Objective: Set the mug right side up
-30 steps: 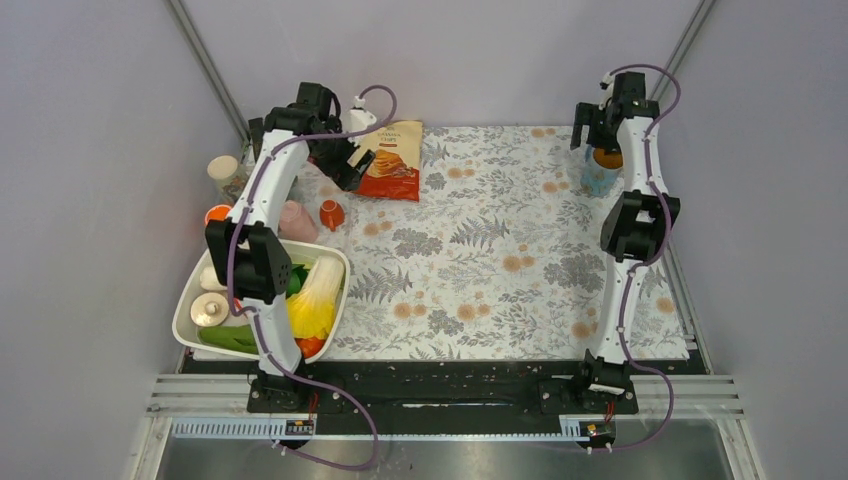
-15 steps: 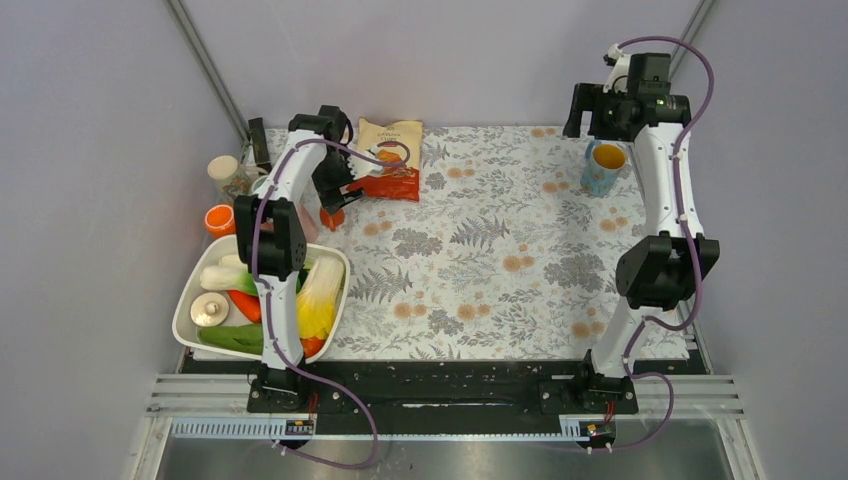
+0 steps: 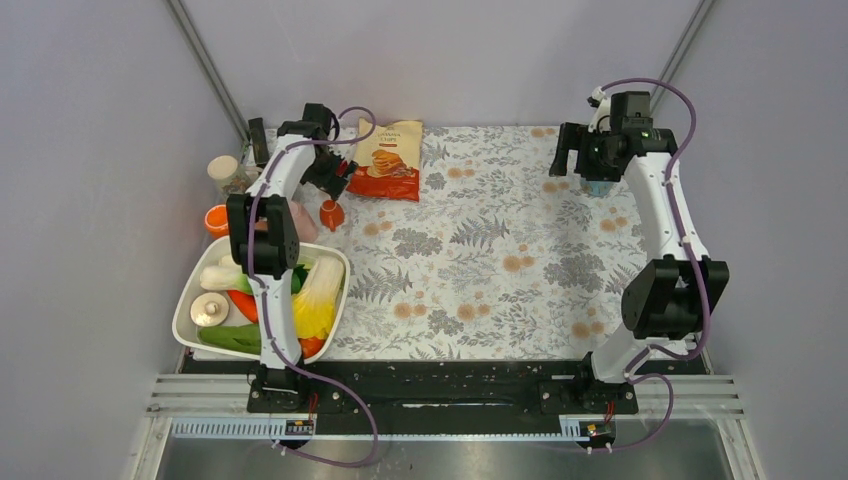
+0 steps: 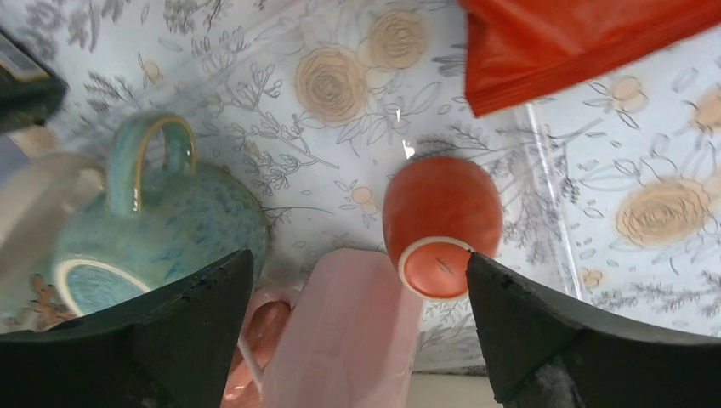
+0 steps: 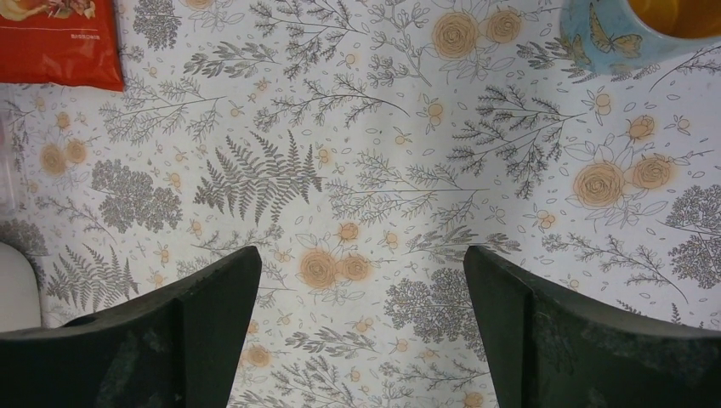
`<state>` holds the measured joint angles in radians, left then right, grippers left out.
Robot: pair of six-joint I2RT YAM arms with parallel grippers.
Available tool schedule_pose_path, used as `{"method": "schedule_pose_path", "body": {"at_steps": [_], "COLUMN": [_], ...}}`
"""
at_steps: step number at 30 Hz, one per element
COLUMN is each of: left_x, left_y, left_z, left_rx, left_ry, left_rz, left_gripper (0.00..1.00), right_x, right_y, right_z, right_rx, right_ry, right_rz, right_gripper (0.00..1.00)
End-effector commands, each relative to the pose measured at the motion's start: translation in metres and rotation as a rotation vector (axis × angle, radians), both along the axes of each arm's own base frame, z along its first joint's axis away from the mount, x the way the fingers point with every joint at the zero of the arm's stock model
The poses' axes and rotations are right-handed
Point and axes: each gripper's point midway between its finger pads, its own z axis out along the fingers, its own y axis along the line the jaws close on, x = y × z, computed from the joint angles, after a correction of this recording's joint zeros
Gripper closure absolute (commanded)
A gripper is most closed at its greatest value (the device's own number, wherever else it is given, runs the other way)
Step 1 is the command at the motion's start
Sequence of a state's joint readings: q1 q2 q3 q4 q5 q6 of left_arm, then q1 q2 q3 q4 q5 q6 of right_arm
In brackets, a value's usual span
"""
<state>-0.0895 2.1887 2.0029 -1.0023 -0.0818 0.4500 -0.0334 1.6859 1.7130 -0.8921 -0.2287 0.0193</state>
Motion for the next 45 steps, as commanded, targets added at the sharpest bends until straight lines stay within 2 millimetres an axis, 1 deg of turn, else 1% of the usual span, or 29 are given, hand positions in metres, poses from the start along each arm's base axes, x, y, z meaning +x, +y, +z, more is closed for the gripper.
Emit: {"method": "schedule_pose_path", "body": {"at_steps": [1, 5, 7, 9, 12, 17, 20, 24, 26, 30, 34, 38, 40, 43, 45], "left_x": [0.011, 0.001, -0.004, -0.01, -0.018, -0.019, -0.021, -0.024, -0.021, -0.016, -0.031, -0.048, -0.052, -0.052, -0.05], "left_y": [0.008, -0.01, -0.013, -0.019, -0.026, -0.034, -0.037, -0.033, -0.03, -0.03, -0.038, -0.042, -0.042, -0.041, -0.04], "left_z": [0.004, -0.018, -0.026, -0.029, -0.026, -0.004, 0.0, -0.011, -0.016, -0.02, -0.028, -0.037, -0.037, -0.034, -0.032], "left_rx": [-0.058, -0.155, -0.17, -0.2, -0.241, -0.301, -0.316, -0.283, -0.269, -0.266, -0.296, -0.31, -0.308, -0.305, -0.304], "left_ry": [-0.097, -0.018, 0.006, 0.028, 0.037, -0.024, -0.033, -0.02, -0.015, -0.004, 0.088, 0.169, 0.182, 0.174, 0.165], "left_rz": [0.224, 0.222, 0.241, 0.247, 0.248, 0.24, 0.233, 0.23, 0.231, 0.223, 0.213, 0.226, 0.238, 0.251, 0.257], "left_gripper": [0.01, 0.03, 0.05, 0.06, 0.06, 0.02, 0.01, 0.01, 0.01, 0.02, 0.07, 0.08, 0.11, 0.14, 0.2], "right_x": [0.0, -0.004, -0.006, -0.008, -0.01, -0.012, -0.015, -0.018, -0.019, -0.022, -0.023, -0.024, -0.024, -0.023, -0.022], "right_y": [0.006, 0.009, 0.009, 0.01, 0.01, 0.01, 0.011, 0.012, 0.013, 0.012, 0.009, 0.007, 0.007, 0.009, 0.009], "right_z": [0.019, 0.015, 0.014, 0.014, 0.014, 0.009, 0.005, -0.001, -0.004, -0.006, -0.003, -0.002, -0.002, -0.001, -0.001], "right_rx": [0.012, 0.023, 0.022, 0.021, 0.02, 0.023, 0.022, 0.022, 0.026, 0.019, -0.004, -0.012, -0.012, -0.004, -0.002], "right_ry": [-0.083, -0.07, -0.068, -0.067, -0.066, -0.054, -0.043, -0.028, -0.022, -0.018, -0.029, -0.034, -0.034, -0.035, -0.035], "right_rz": [0.006, 0.009, 0.009, 0.009, 0.011, 0.015, 0.019, 0.027, 0.033, 0.035, 0.031, 0.026, 0.026, 0.032, 0.034], "right_gripper": [0.01, 0.01, 0.01, 0.01, 0.01, 0.01, 0.01, 0.01, 0.01, 0.01, 0.01, 0.01, 0.01, 0.01, 0.01]}}
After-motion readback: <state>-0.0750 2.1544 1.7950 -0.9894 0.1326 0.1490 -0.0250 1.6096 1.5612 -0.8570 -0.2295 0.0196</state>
